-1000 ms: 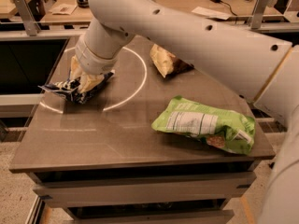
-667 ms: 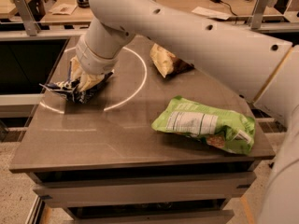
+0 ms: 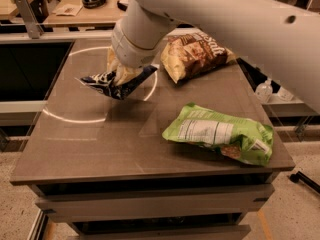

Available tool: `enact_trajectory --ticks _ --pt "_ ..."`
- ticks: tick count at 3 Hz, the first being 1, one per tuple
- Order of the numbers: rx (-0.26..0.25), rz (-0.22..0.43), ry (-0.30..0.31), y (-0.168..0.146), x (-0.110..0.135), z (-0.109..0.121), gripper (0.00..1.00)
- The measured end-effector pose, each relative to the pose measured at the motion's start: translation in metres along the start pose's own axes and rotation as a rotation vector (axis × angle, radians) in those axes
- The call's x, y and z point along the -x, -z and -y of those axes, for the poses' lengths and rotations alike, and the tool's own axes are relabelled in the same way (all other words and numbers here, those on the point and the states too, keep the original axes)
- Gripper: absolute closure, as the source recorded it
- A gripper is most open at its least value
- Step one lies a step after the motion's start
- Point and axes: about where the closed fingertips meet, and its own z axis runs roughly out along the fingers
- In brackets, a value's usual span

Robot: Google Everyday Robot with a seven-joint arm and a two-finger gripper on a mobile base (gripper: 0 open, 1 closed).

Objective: Move blue chip bag near green rice chip bag

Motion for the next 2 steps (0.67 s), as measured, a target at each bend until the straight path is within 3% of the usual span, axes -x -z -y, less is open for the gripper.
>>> enact_trajectory --ticks 2 --pt "0.057 -0.116 -0.158 0.052 -0.025 -0.071 1.00"
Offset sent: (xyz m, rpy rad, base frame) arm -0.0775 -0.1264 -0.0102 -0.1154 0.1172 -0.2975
